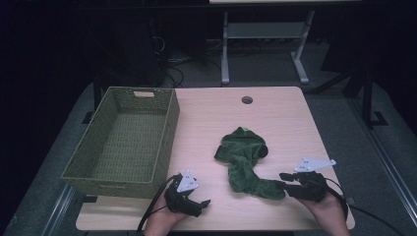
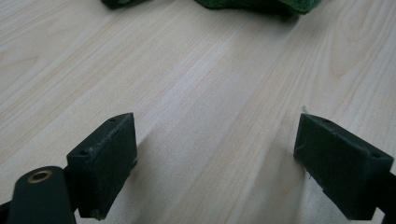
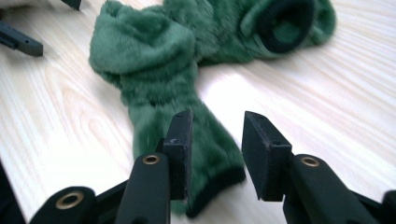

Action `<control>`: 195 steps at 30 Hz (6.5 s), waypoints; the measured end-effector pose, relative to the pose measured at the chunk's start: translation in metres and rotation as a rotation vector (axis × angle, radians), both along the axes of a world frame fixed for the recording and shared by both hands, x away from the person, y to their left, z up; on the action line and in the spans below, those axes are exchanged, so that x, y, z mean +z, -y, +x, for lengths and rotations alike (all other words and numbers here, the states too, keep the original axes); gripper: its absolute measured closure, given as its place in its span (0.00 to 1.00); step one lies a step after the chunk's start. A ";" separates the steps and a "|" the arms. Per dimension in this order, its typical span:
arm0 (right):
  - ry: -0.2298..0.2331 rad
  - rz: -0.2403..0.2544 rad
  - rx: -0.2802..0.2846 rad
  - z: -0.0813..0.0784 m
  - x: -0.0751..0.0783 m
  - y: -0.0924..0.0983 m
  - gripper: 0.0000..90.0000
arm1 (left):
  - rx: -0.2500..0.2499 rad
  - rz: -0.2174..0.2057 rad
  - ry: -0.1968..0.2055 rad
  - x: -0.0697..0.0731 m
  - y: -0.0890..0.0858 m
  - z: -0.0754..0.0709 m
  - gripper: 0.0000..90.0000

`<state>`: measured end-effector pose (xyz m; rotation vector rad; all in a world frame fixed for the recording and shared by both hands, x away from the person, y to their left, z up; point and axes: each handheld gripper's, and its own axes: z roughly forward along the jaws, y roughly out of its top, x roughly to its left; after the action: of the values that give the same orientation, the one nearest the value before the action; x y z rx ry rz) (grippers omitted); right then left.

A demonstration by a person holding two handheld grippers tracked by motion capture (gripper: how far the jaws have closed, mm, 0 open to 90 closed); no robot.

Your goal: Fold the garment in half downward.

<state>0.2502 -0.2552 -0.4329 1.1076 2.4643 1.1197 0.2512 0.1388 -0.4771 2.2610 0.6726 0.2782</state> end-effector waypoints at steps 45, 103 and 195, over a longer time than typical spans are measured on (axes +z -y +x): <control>-0.097 0.038 0.098 -0.018 -0.022 0.017 0.97 | 0.000 0.004 -0.001 0.000 0.001 0.000 0.14; 0.082 0.138 0.338 0.045 0.037 -0.093 0.96 | 0.012 0.001 0.006 0.000 0.003 0.001 0.14; -0.129 -0.011 -0.072 0.173 -0.028 -0.039 0.77 | -0.051 0.029 -0.087 0.023 0.089 0.207 0.55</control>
<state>0.4232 -0.2166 -0.4613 1.2922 2.5002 1.0441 0.4577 0.0495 -0.4544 2.3248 0.6590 0.1667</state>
